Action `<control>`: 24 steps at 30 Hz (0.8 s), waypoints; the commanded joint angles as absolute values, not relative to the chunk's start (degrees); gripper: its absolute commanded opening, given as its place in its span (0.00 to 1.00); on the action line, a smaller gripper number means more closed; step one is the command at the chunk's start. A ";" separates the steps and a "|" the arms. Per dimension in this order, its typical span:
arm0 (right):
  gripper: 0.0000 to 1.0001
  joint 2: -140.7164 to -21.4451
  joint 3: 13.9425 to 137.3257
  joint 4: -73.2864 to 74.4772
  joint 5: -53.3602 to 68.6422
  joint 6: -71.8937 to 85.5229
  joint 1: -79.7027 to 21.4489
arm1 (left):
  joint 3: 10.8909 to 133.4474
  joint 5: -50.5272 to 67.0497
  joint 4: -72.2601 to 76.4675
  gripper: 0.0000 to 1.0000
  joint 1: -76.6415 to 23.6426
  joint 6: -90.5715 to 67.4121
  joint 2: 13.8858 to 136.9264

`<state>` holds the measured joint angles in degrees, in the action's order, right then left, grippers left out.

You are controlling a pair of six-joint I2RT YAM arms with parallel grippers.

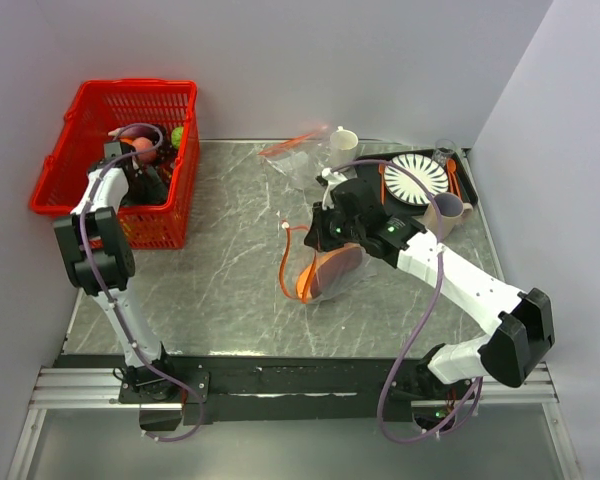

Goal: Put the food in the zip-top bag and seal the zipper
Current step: Pick up the fake vegetable from the bin.

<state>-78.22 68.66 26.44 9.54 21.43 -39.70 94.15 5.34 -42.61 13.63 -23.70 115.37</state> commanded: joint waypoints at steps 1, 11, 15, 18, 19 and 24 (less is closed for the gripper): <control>0.00 -75.24 68.12 23.64 10.11 21.62 -39.29 | 94.39 4.48 -41.31 0.77 13.45 -24.00 115.84; 0.00 -73.21 66.89 24.26 8.35 21.27 -39.20 | 96.15 3.52 -42.89 0.11 13.54 -23.91 106.09; 0.00 -73.74 67.41 24.78 8.70 21.01 -39.02 | 97.73 3.25 -44.91 0.01 13.54 -24.08 103.36; 0.00 -73.48 67.50 24.70 9.14 21.27 -39.02 | 98.09 1.94 -44.74 0.01 13.54 -24.17 101.34; 0.00 -73.30 67.41 24.52 9.23 21.36 -39.02 | 98.43 1.85 -44.91 0.01 13.54 -24.08 100.73; 0.00 -73.13 67.76 25.13 9.05 21.36 -39.11 | 103.35 0.62 -46.59 0.01 13.62 -23.99 99.15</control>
<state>-75.68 66.94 26.26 9.13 21.54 -39.42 98.89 2.59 -45.56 13.67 -23.81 102.08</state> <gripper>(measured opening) 0.011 0.055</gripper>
